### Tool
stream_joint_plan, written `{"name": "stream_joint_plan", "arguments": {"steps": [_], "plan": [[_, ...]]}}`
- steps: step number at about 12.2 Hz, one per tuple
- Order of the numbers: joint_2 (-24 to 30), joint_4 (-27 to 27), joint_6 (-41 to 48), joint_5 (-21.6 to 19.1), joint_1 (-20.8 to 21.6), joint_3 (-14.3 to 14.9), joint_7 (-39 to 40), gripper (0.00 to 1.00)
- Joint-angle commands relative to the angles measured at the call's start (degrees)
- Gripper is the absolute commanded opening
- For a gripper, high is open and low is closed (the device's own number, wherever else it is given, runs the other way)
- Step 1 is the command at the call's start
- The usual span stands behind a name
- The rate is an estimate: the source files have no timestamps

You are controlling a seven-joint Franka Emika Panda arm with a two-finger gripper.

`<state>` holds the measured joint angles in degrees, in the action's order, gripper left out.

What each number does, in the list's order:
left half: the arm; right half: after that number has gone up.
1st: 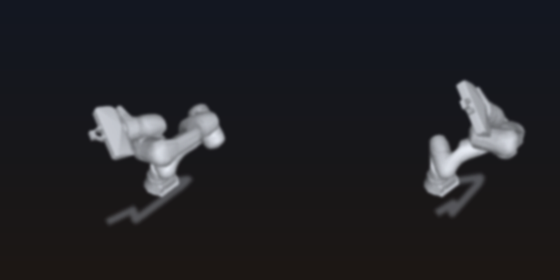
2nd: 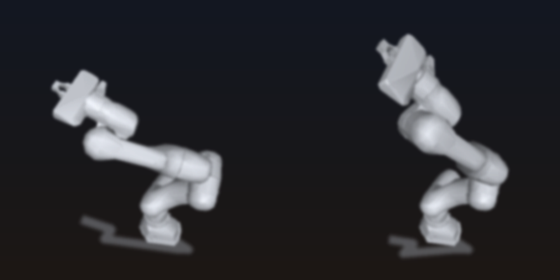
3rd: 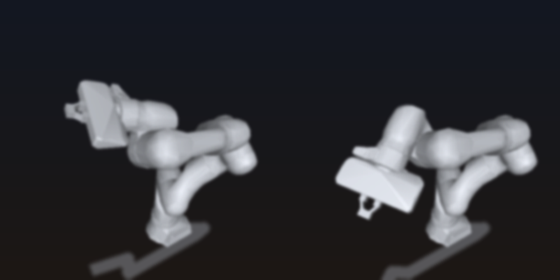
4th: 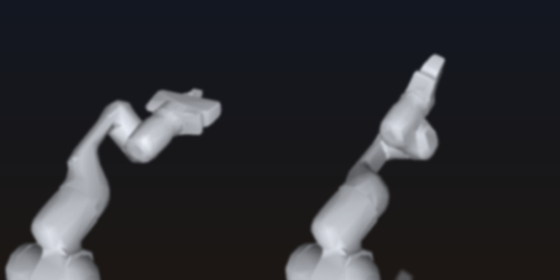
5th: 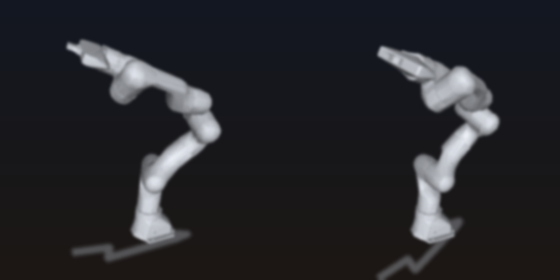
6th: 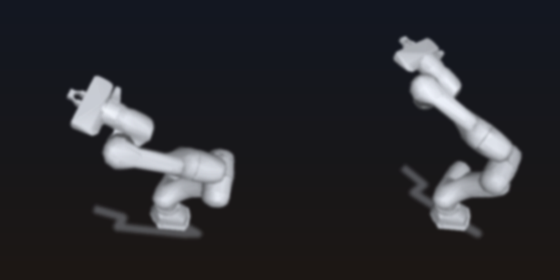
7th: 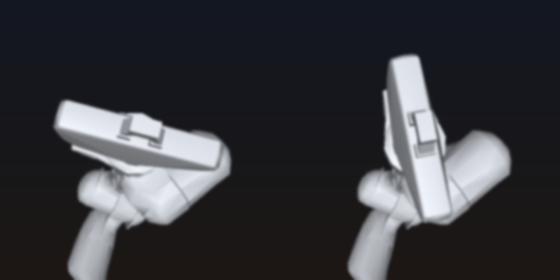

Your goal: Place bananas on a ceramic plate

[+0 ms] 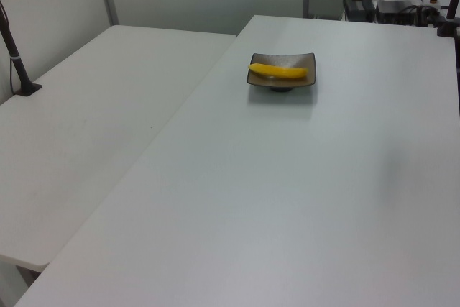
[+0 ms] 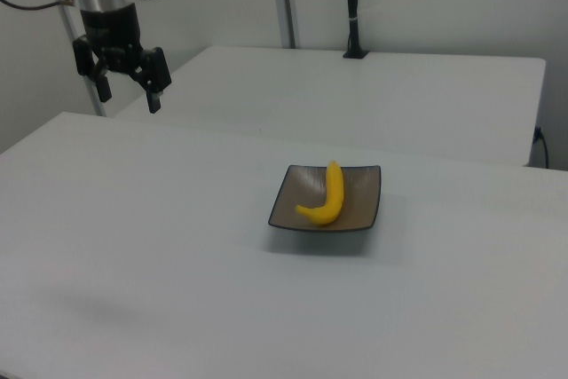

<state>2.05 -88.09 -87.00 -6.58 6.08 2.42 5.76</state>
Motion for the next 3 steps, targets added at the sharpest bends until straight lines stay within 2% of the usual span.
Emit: {"name": "stream_joint_plan", "arguments": {"steps": [1, 3], "plan": [[1.64, -5.95, -6.59, 0.69, 3.06, 3.56, -0.58, 1.0], [1.55, -5.96, -7.21, 1.13, 3.15, 3.47, -0.41, 1.0]]}}
